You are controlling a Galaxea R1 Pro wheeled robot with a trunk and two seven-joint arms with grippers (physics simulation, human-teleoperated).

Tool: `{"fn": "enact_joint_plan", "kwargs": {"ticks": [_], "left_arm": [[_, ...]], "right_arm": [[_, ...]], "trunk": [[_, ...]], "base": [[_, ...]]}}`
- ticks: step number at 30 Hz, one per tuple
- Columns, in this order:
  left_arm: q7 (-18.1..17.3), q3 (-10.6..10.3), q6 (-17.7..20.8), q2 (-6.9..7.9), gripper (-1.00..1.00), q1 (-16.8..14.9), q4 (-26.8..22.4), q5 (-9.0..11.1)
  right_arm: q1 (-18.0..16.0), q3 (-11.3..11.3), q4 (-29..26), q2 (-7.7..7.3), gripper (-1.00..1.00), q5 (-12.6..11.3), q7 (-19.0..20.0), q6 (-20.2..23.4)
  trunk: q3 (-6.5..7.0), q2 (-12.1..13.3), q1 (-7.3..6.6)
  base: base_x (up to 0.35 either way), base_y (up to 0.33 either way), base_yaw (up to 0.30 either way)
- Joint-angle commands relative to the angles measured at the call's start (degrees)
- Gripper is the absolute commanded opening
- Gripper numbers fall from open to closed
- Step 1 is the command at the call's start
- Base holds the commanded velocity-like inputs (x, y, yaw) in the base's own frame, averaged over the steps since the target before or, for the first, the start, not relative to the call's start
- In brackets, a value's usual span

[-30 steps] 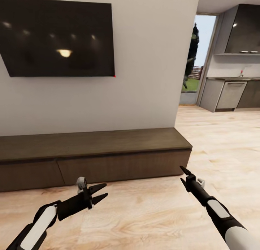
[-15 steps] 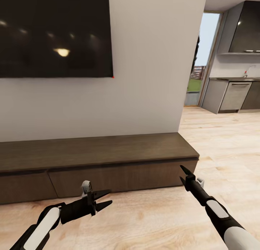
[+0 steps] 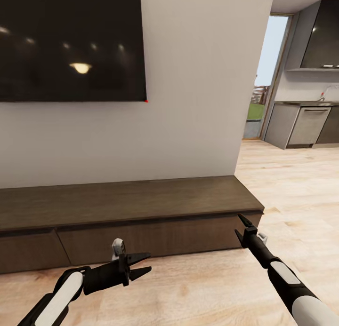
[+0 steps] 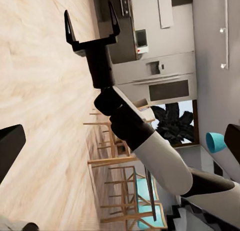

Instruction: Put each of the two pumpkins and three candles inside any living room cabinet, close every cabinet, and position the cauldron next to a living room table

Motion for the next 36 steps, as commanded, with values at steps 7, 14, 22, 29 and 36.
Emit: {"fn": "enact_joint_plan", "kwargs": {"ticks": [7, 14, 22, 29, 36], "left_arm": [[-0.1, -0.6, 0.2, 0.10, 1.00, 0.0, 0.1, 2.9], [-0.1, -0.7, 0.1, 0.08, 1.00, 0.0, -0.1, 3.3], [-0.1, -0.7, 0.1, 0.04, 1.00, 0.0, -0.1, 3.3], [-0.1, -0.7, 0.1, -0.01, 1.00, 0.0, -0.1, 3.3], [-0.1, -0.7, 0.1, 0.01, 1.00, 0.0, -0.1, 3.3]], "right_arm": [[0.0, -0.1, 0.0, -0.04, 1.00, -0.5, -0.2, 0.2], [0.0, -0.2, 2.8, -0.32, 1.00, -0.6, -0.3, -0.2], [0.0, -0.2, 5.7, -0.39, 1.00, -0.8, 0.1, -0.4], [0.0, -0.2, 5.8, -0.38, 1.00, -0.9, 2.2, -0.4], [0.0, -0.2, 5.9, -0.48, 1.00, -0.9, 5.3, -0.4]], "trunk": [[-0.05, 0.0, -0.01], [-0.05, 0.0, -0.01], [-1.83, -0.1, 0.20], [-3.38, -0.2, 0.38], [-4.48, -0.3, 0.51]], "base": [[0.143, 0.000, 0.000], [0.013, 0.000, 0.000], [0.000, 0.000, 0.000], [0.000, 0.000, 0.000], [0.000, 0.000, 0.000]]}}
